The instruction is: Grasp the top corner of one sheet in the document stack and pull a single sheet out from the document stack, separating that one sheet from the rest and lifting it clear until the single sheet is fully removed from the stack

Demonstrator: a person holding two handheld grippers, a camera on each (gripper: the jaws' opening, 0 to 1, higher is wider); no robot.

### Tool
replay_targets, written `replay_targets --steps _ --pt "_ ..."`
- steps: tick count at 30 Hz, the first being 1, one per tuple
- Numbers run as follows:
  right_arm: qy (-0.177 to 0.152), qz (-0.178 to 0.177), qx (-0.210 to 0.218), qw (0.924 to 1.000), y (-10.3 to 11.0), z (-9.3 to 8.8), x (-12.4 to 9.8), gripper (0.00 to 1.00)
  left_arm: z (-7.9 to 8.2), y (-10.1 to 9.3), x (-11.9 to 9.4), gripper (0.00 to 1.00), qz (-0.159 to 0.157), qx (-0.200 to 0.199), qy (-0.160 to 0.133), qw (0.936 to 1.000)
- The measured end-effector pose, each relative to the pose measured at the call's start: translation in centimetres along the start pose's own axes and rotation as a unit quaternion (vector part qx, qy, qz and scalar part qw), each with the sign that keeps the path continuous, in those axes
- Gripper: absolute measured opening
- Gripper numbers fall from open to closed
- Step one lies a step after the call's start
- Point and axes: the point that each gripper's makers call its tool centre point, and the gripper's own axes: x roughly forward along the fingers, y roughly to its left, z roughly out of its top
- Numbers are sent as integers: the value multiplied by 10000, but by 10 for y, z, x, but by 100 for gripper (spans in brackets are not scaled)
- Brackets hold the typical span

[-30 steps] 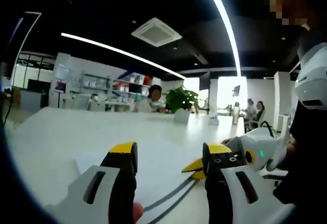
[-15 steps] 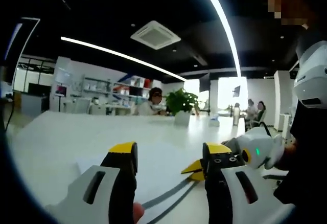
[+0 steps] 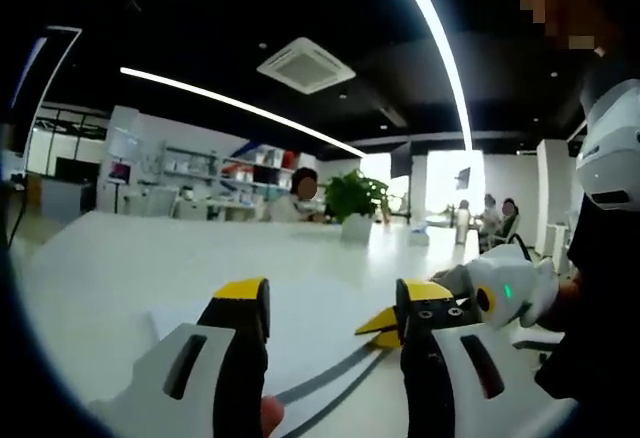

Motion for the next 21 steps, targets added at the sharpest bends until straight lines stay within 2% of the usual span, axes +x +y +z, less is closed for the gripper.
replay_targets --steps 21 --pt "-33 -45 -42 10000 0 1 0 2 -2 4 -3 50 64 0 43 10000"
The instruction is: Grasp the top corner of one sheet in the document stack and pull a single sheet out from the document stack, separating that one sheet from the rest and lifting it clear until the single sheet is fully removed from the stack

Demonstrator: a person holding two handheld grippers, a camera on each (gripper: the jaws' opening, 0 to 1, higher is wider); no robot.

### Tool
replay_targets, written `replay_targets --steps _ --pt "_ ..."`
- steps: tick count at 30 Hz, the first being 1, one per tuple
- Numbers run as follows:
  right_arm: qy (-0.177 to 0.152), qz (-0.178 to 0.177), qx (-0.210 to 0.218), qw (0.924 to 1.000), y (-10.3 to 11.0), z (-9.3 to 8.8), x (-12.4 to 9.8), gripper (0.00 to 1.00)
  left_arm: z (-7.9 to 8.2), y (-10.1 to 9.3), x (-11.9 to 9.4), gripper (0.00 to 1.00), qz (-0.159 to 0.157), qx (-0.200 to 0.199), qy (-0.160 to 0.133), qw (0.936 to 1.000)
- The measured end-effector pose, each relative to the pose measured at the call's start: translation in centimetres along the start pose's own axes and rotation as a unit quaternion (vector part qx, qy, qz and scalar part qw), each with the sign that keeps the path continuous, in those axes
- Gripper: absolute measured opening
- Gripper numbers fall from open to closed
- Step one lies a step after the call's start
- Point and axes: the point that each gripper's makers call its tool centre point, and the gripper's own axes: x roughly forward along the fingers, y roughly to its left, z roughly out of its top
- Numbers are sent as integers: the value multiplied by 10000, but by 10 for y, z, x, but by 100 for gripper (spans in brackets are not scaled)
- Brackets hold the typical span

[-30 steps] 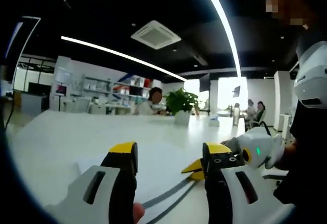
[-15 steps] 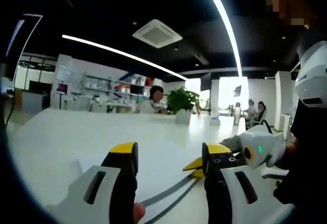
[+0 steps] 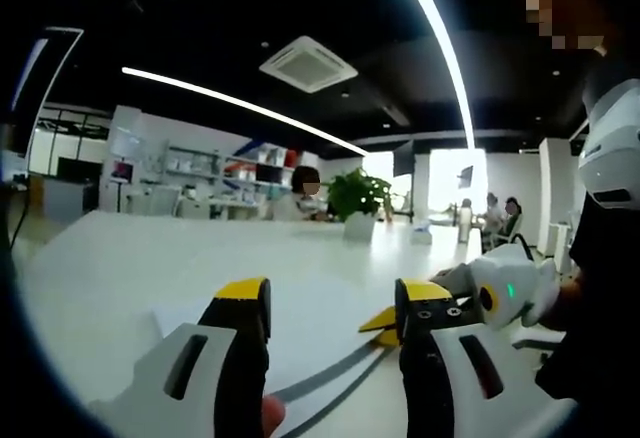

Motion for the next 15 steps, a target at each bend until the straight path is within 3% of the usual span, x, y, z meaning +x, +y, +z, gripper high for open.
replay_targets --steps 15 --pt "-32 -43 -9 10000 0 1 0 2 -2 1 -1 50 9 -7 28 10000"
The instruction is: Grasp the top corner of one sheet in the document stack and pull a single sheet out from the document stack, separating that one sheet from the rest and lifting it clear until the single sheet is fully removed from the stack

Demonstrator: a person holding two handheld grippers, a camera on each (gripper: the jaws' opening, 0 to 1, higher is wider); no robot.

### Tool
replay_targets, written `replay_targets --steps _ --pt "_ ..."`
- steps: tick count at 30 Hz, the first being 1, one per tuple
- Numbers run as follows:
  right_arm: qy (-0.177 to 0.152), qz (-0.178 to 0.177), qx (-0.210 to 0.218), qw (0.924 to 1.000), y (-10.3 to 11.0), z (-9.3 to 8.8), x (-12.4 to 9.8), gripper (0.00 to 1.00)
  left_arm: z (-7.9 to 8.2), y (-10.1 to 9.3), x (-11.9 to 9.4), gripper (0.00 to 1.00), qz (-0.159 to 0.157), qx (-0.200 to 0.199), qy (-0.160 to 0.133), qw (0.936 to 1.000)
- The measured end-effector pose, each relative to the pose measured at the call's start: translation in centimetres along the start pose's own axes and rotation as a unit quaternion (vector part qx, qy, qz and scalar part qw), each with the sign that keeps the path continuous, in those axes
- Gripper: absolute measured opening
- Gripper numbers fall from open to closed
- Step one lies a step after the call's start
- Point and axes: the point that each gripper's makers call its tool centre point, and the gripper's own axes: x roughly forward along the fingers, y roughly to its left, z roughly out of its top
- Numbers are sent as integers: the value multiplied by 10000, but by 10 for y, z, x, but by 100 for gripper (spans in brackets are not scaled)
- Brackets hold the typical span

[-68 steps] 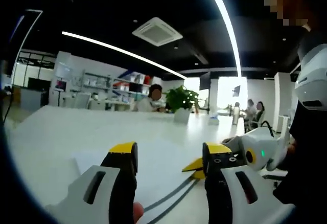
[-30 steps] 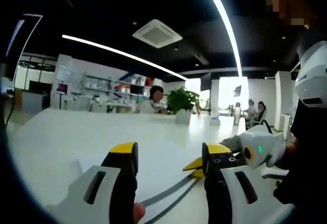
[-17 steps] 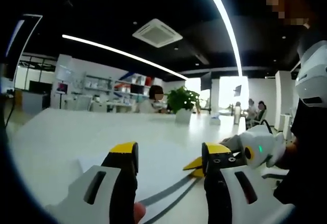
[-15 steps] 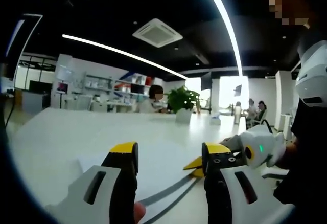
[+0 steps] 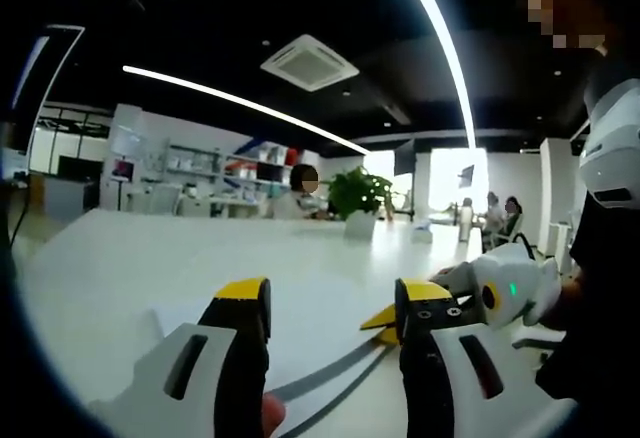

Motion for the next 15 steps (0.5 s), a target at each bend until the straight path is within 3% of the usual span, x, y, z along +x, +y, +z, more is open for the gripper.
replay_targets --steps 15 --pt "-78 -1 159 9998 -1 -1 0 2 -3 5 -4 50 87 29 27 10000"
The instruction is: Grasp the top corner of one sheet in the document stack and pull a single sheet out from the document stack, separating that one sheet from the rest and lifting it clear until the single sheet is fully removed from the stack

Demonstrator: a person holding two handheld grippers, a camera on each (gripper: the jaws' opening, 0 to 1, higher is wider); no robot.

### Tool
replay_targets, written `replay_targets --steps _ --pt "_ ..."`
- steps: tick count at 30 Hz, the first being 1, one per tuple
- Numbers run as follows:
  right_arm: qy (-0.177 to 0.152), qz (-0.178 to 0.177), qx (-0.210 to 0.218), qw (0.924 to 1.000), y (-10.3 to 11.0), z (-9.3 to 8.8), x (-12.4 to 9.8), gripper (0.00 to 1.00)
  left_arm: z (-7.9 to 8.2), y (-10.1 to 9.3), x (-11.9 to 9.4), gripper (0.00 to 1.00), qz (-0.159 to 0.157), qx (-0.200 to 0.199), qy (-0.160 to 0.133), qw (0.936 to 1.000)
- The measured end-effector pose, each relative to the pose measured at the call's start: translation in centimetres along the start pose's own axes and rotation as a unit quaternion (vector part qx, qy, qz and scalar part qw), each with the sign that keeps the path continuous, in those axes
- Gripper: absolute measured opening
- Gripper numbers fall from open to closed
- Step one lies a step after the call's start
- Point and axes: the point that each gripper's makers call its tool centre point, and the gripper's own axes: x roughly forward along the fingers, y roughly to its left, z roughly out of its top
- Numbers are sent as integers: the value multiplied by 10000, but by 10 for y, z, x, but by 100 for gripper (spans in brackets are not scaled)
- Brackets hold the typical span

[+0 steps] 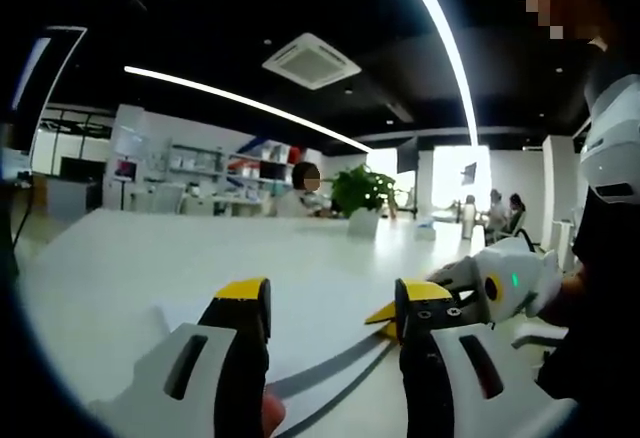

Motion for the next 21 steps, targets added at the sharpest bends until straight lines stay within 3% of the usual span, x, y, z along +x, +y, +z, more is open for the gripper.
replay_targets --steps 4,14,21 --pt "-50 27 242 9997 -2 -1 0 2 1 3 -3 50 59 8 -31 10000" --pt "-50 141 357 9993 -3 0 1 2 6 5 -4 50 106 -2 -151 9998" --pt "11 -97 449 9989 -16 -7 -2 2 7 12 -11 49 205 18 -157 9997"
